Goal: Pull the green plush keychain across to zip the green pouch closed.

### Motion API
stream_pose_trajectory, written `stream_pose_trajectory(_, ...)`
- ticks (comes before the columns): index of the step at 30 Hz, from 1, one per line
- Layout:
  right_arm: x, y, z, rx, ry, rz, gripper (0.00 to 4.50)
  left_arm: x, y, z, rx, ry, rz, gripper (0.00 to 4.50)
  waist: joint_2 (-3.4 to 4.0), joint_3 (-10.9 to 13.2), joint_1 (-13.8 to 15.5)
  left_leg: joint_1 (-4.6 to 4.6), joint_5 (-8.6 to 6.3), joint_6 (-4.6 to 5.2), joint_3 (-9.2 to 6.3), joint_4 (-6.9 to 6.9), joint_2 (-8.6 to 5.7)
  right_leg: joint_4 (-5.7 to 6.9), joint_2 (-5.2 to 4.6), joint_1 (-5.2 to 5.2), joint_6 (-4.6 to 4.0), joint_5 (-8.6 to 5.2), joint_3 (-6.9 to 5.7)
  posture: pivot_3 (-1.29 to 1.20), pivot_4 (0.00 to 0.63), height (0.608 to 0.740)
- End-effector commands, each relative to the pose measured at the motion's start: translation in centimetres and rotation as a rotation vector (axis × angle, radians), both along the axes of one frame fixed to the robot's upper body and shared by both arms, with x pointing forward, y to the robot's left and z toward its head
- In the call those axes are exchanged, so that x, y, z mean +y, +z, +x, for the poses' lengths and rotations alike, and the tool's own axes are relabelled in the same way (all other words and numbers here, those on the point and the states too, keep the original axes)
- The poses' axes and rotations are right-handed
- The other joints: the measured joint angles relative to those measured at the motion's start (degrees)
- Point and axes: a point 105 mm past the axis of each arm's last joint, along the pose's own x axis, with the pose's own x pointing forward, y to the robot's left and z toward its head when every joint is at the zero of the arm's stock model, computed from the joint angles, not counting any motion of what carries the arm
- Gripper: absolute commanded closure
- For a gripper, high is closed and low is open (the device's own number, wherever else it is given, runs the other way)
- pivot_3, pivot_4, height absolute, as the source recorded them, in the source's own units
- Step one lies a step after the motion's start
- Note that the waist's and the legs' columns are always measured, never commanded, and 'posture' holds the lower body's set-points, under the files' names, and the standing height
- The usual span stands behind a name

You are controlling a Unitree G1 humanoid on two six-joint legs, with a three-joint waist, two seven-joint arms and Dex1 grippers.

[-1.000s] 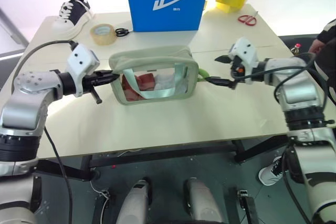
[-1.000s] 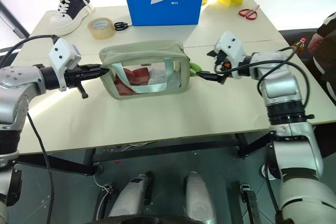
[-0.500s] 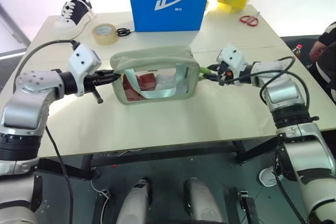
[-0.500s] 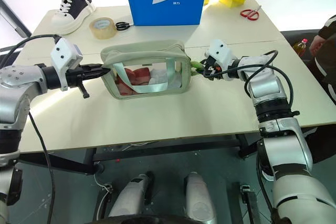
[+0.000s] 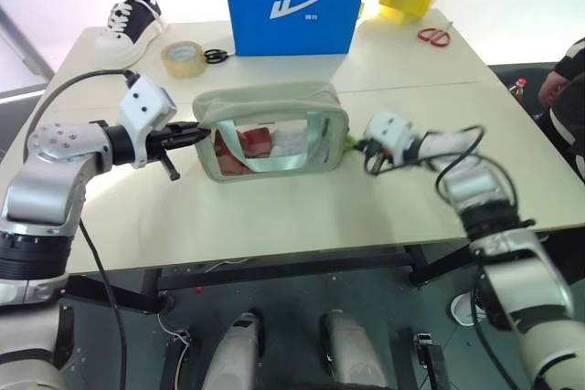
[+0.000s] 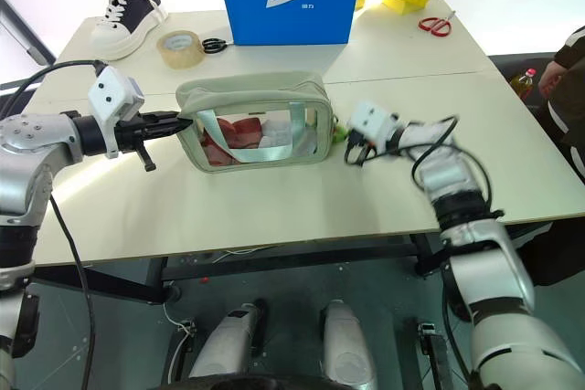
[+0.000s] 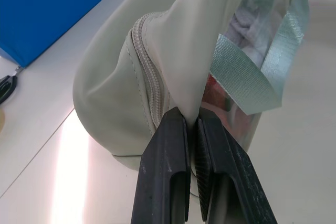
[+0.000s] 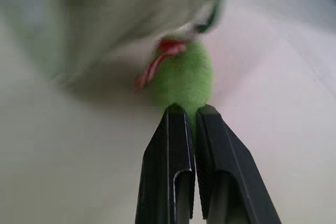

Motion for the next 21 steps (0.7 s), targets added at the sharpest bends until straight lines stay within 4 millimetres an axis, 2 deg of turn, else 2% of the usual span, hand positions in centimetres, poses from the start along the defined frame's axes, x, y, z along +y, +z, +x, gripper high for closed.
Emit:
stream_pose_trajectory(1,0.8,0.6,0.0,-0.037,0.034,-0.030,4.47,0.1,1.2,-0.1,-0.040,0.003,0.012,4.50,0.02,0.0,-0.3,0.00,0.00,0.00,0.00,0.02,0.00,0.01,0.00,0.00,0.00,0.00,0.01,0.00,0.150,0.740)
stream_pose_trajectory(4,1.1,0.7,0.1,-0.036,0.033,-0.014,4.47,0.0,1.1,-0.1,-0.041,0.003,0.014,4.50,0.01,0.0,-0.3,0.40,-0.01,0.00,-0.01,-0.07,0.00,-0.07,0.00,0.37,0.00,-0.01,-0.01,0.00,0.150,0.740)
stream_pose_trajectory(7,0.9,2.0,0.5,-0.052,0.013,0.027,4.47,0.0,1.2,-0.1,-0.042,0.003,0.013,4.50,0.01,0.0,-0.4,0.51,-0.02,0.01,-0.02,-0.09,0.01,-0.10,0.00,0.50,0.00,-0.02,-0.02,0.00,0.150,0.740)
stream_pose_trajectory(10,0.4,3.6,0.4,-0.023,0.018,0.085,3.52,0.1,1.1,-0.1,-0.042,0.004,0.015,4.50,0.02,0.0,-0.3,0.50,-0.02,0.01,-0.02,-0.08,0.01,-0.10,0.00,0.49,0.00,-0.02,-0.02,0.00,0.150,0.740)
stream_pose_trajectory(16,-2.8,8.6,-0.5,-0.011,0.021,0.125,0.35,0.1,1.1,-0.2,-0.044,0.002,0.015,4.50,0.05,0.0,0.0,0.48,-0.02,0.01,-0.03,-0.07,-0.01,-0.13,-0.02,0.50,0.00,-0.02,-0.02,0.00,0.150,0.740)
stream_pose_trajectory(17,-3.4,9.3,-0.9,-0.002,0.029,0.120,0.05,0.1,1.1,-0.1,-0.045,0.003,0.016,4.50,0.05,0.0,0.1,0.47,-0.02,0.01,-0.02,-0.07,-0.01,-0.14,-0.03,0.49,0.00,-0.02,-0.02,0.00,0.150,0.740)
stream_pose_trajectory(20,-4.7,10.8,-2.6,0.038,0.081,0.102,0.05,0.2,1.4,-0.1,-0.063,0.003,0.010,4.50,0.05,0.0,0.3,0.47,-0.05,0.04,-0.01,-0.08,0.00,-0.18,-0.03,0.50,0.00,-0.03,-0.03,0.00,0.150,0.740)
stream_pose_trajectory(21,-4.9,11.2,-3.1,0.048,0.102,0.104,0.01,0.3,1.7,-0.1,-0.062,0.000,-0.006,4.13,0.05,0.0,0.4,0.47,-0.07,0.07,-0.01,-0.08,0.00,-0.19,-0.03,0.51,0.01,-0.03,-0.03,0.00,0.150,0.740)
